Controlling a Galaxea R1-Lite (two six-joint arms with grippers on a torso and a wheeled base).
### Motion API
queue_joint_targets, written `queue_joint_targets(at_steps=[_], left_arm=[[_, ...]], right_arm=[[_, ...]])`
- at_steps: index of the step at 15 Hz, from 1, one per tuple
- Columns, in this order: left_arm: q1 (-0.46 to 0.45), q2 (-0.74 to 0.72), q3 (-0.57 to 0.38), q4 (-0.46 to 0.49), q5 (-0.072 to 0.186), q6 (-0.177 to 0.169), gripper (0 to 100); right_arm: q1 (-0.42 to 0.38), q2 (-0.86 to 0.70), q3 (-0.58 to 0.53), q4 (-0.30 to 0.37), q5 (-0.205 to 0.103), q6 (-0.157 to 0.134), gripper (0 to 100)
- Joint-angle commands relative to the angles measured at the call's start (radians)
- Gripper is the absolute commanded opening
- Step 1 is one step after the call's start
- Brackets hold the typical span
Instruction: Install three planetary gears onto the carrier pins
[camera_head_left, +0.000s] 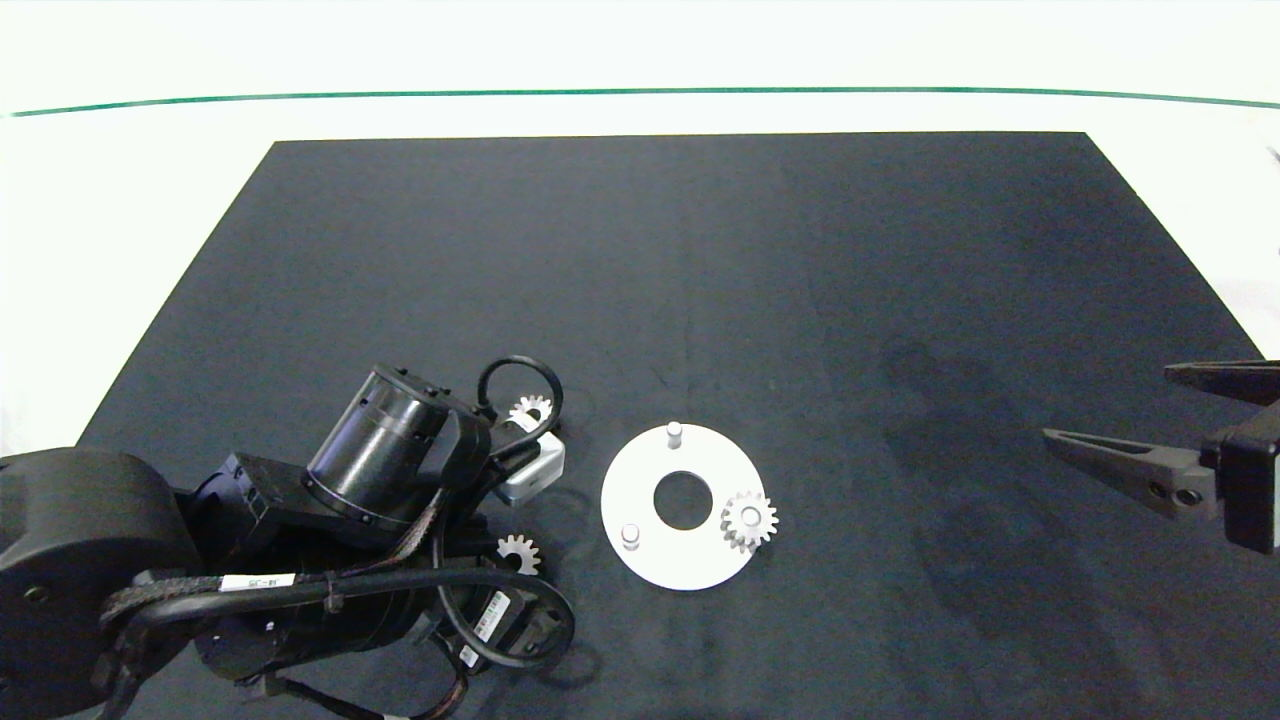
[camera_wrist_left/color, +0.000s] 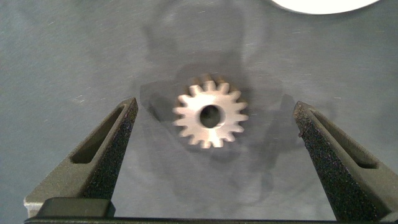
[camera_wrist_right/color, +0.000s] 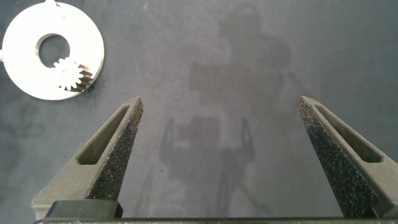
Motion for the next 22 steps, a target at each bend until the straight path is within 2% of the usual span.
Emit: queue_joint_targets(at_steps=[1,3,6,7,22], left_arm=[[0.012,0.0,0.006,0.001,0.002,0.0,98],[0.012,-0.006,0.023,-0.01,0.002,0.0,93],[0.012,-0.011,0.093,-0.123,0.0,0.003,87],[0.012,-0.011,0.099,-0.132,0.0,0.003,86],[0.015,-0.008,0.095,-0.134,0.0,-0.004,56]], right_arm=[[0.002,0.0,0.0,0.001,-0.001,-0.001,100],[0.002,0.004,0.001,0.001,-0.001,-0.001,100],[0.002,0.0,0.001,0.001,-0.001,-0.001,100],[0.002,-0.002,0.001,0.001,-0.001,-0.001,100],[0.002,-0.002,0.001,0.001,0.0,0.0,100]])
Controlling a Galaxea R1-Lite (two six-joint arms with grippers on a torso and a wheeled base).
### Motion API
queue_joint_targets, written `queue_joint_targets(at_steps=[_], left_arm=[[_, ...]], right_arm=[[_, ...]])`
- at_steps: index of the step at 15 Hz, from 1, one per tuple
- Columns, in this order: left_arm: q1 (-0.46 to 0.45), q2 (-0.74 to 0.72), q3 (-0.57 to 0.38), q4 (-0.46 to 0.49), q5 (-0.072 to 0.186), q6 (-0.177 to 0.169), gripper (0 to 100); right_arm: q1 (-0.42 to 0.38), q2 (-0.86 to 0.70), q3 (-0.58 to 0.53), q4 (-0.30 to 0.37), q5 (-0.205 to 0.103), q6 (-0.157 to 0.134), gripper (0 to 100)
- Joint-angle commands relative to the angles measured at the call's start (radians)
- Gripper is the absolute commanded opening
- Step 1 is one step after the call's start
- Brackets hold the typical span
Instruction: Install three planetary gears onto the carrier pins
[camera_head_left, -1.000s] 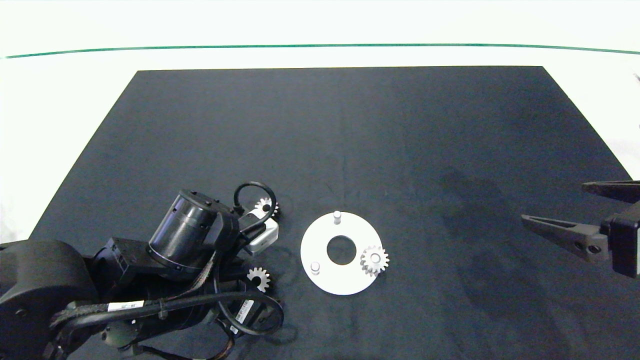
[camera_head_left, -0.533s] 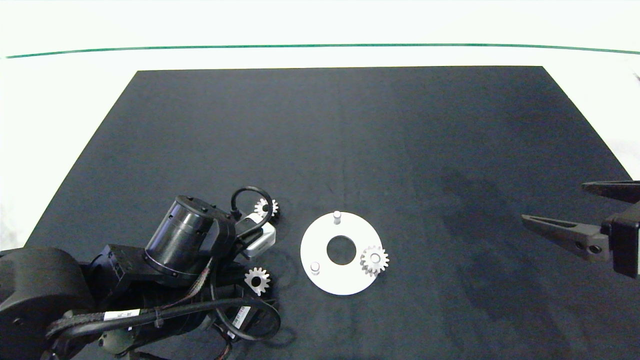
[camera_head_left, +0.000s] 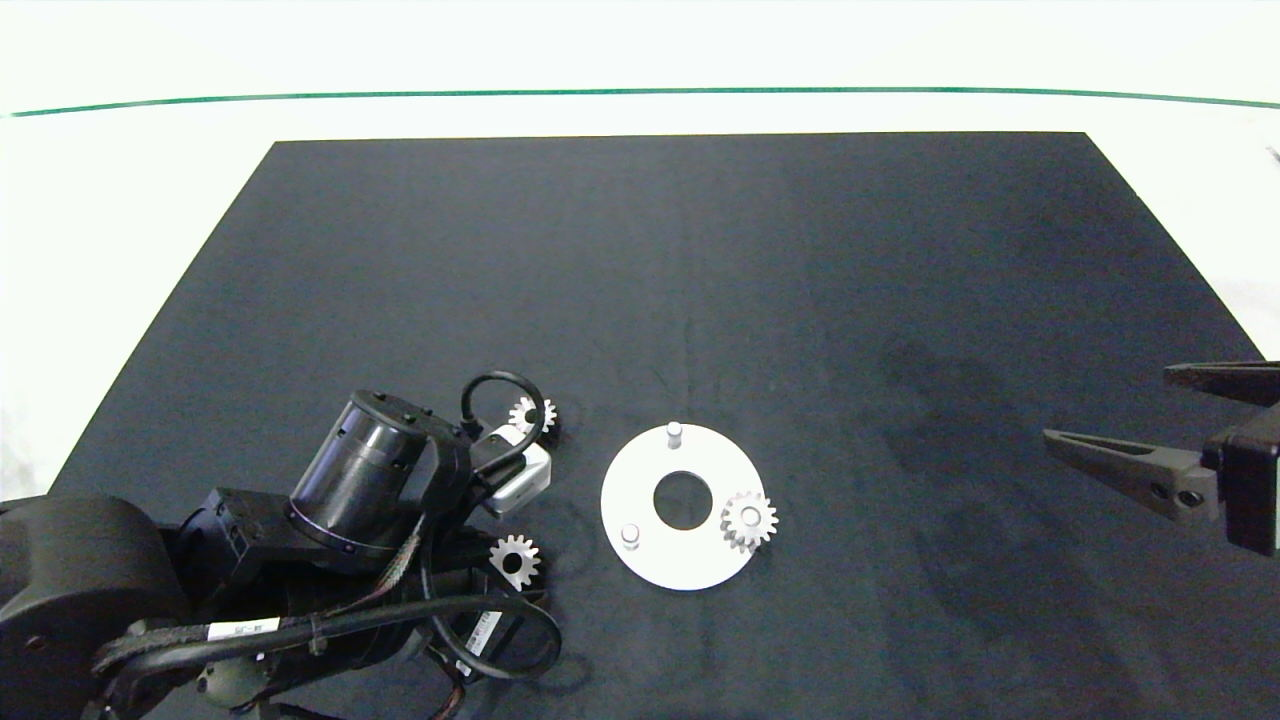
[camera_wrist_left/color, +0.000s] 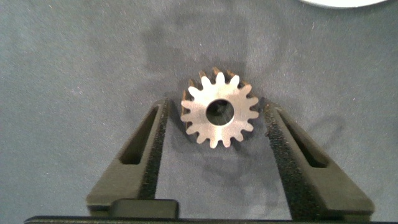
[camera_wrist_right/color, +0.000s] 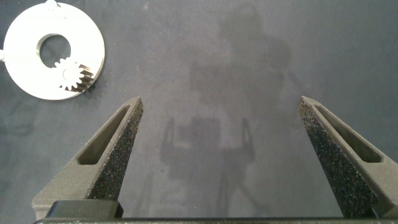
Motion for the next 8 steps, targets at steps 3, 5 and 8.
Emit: queue_joint_targets(at_steps=[3,5,8], left_arm=[[0.0,0.001,0.0,0.0,0.002,-0.001,48],[0.0,0.0,0.003,0.0,0.002,-0.002,45],[0.0,-0.002,0.002,-0.005,0.002,-0.002,39]], right_arm=[[0.0,0.0,0.0,0.001,0.006,-0.001,100],[0.0,0.0,0.0,0.001,0.006,-0.001,100],[-0.001,-0.001,0.0,0.001,0.006,-0.001,100]])
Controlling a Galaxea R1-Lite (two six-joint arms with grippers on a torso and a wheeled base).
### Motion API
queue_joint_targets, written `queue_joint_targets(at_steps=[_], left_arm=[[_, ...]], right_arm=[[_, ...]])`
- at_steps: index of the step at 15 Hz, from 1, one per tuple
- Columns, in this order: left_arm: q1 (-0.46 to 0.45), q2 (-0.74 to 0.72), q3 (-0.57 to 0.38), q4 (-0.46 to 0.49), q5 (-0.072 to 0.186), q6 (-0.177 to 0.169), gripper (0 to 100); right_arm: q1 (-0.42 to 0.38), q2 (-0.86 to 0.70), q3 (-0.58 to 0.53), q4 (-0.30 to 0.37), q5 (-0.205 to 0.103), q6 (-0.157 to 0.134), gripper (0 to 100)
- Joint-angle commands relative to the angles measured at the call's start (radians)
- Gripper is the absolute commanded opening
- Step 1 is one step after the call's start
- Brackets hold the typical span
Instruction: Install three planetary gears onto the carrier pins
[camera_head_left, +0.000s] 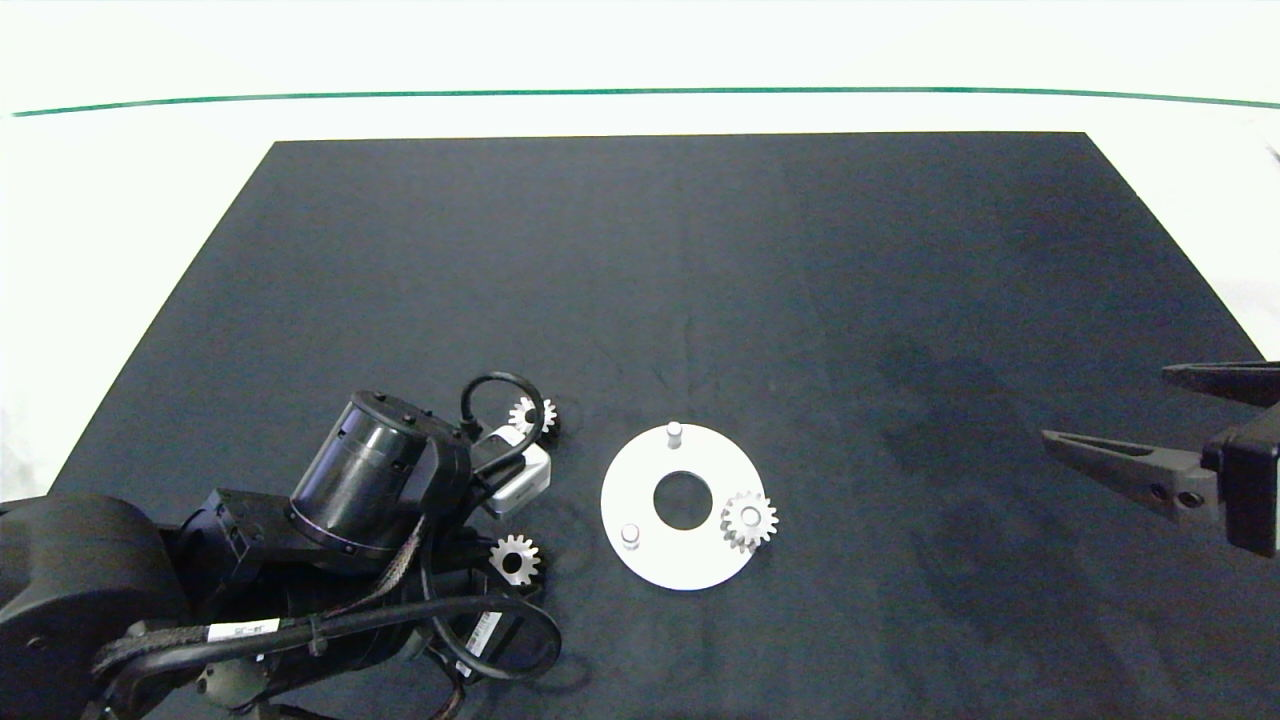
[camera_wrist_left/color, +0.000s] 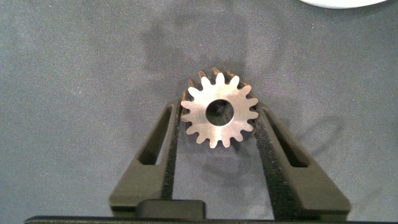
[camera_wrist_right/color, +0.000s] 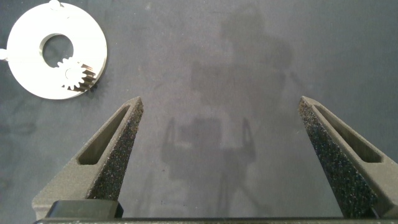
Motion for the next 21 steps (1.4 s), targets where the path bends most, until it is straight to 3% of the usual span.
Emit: queue_joint_targets(at_steps=[1,6,10,16,21], left_arm=[[0.001,-0.003,0.001,-0.005,0.001,0.0,36],[0.0,-0.09,-0.015,0.002,0.002,-0.006,27],[-0.019,-0.121,-0.038,0.056,0.002,0.017,22],[-0.121,0.02,-0.156,0.05,0.002,0.012,22],[-0.132,0.065,-0.216,0.051,0.002,0.014,22]], right_arm=[[-0.001,-0.001,0.0,0.001,-0.001,-0.001,100],[0.001,-0.007,0.0,0.001,-0.001,-0.001,100],[0.002,-0.013,0.0,0.001,-0.001,-0.001,100],[0.002,-0.053,0.0,0.001,0.0,-0.003,100],[0.002,-0.054,-0.002,0.001,0.002,-0.003,100]])
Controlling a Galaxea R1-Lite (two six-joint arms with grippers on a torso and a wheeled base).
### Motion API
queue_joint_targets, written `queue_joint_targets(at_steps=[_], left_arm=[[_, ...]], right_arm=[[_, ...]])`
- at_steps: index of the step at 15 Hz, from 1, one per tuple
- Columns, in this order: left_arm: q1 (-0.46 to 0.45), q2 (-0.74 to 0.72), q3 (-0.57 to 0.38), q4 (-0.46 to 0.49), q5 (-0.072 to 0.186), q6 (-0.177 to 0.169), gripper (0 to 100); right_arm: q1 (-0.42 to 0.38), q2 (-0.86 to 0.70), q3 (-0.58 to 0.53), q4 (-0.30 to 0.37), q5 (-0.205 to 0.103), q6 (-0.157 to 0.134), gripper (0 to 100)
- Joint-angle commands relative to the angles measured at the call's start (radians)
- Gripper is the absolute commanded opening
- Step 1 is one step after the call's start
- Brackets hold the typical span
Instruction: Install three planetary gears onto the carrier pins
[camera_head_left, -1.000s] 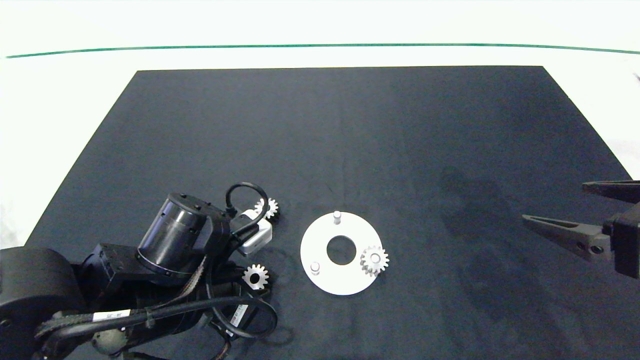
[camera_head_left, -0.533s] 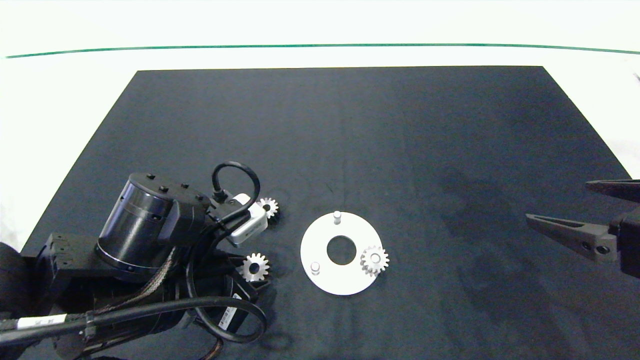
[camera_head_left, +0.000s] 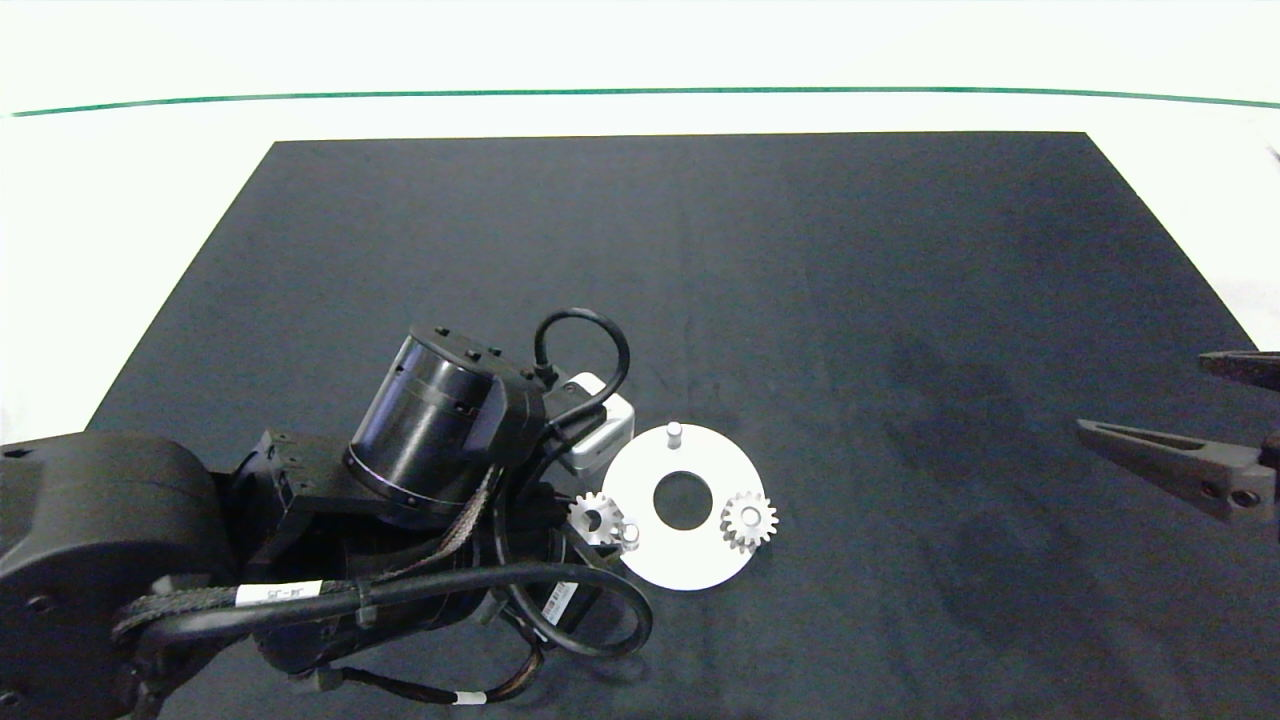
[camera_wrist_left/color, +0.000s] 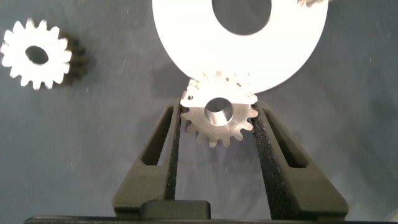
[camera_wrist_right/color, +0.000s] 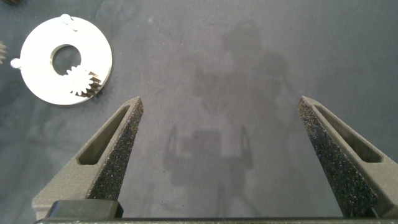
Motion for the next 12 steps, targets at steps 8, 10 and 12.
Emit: queue_joint_targets(at_steps=[8,10,12], left_arm=[[-0.043,0.025,-0.018,0.002,0.024,0.004,22],[-0.044,0.028,-0.016,0.002,0.03,0.007,22],[-0.038,0.03,-0.021,0.002,0.03,0.019,22]], right_arm=[[0.0,-0.001,0.0,0.001,-0.001,-0.002,100],[0.0,-0.001,0.0,0.001,-0.001,-0.002,100],[0.0,0.001,0.0,0.001,-0.001,-0.002,100]])
